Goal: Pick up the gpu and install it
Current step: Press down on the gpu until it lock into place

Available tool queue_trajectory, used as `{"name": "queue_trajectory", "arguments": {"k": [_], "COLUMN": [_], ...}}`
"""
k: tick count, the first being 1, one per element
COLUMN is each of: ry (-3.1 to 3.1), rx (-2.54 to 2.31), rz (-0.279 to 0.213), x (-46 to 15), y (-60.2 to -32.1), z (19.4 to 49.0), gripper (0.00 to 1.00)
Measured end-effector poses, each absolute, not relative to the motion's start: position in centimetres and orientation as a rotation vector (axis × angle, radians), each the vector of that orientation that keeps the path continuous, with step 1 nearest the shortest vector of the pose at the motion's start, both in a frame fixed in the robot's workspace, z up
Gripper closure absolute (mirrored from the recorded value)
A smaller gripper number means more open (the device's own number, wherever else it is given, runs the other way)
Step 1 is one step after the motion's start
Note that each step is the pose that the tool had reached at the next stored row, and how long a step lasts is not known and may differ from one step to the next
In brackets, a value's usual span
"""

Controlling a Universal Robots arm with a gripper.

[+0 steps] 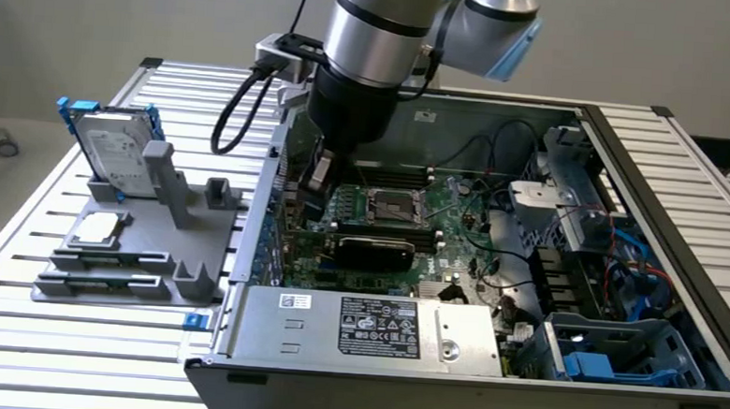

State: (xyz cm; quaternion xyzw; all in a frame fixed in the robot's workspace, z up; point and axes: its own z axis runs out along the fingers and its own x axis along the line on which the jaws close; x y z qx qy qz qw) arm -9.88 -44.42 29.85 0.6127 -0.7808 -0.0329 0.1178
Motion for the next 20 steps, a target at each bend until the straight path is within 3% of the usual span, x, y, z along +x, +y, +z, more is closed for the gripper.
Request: {"name": "queue_trajectory", "arguments": {"k": [9,20], "ry": [-2.367,-2.375], "rx": [1.894,1.903], "rz": [0.044,0.03], "x": [-9.78,-9.77], "y": [-44.42,-44.51], "z": [29.84,29.88], "gripper": [0.89,0.89]}}
